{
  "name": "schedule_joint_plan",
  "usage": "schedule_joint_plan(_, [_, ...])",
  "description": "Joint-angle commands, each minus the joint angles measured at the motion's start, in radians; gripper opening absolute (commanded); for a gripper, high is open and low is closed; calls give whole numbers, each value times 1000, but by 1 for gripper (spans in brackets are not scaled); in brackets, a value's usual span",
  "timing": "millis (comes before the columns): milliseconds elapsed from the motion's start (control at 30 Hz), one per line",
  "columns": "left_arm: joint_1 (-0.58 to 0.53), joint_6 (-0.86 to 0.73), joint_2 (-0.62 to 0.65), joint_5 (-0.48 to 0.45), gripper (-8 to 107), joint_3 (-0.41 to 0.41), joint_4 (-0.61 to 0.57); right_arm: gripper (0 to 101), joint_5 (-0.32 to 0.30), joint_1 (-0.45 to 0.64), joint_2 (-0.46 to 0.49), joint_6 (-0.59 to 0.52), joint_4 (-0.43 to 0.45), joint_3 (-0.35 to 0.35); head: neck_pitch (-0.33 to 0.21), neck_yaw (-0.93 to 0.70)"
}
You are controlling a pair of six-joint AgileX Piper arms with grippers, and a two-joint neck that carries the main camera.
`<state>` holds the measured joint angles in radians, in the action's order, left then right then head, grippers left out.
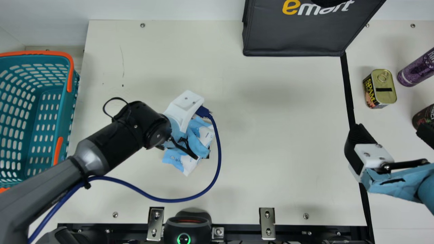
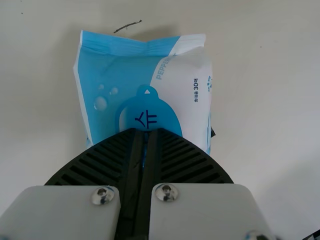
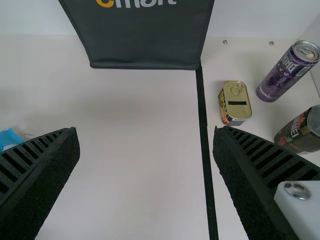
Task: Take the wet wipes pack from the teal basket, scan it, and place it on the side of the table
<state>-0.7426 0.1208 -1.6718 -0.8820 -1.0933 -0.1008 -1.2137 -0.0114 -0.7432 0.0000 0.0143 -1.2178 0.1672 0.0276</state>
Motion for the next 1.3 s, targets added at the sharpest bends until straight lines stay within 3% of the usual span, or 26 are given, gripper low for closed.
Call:
schedule_joint_plan(0, [-1, 3, 8, -7, -8, -7, 4, 95, 0, 0, 0, 0, 0, 0, -29, 0])
schedule_joint_plan(333, [-1, 14, 51, -53, -8, -46, 13, 95, 0, 0, 0, 0, 0, 0, -29, 0])
schedule_joint_plan(1267, [-13, 33, 73, -86, 85, -59, 21, 95, -1, 0, 0, 0, 0, 0, -29, 0])
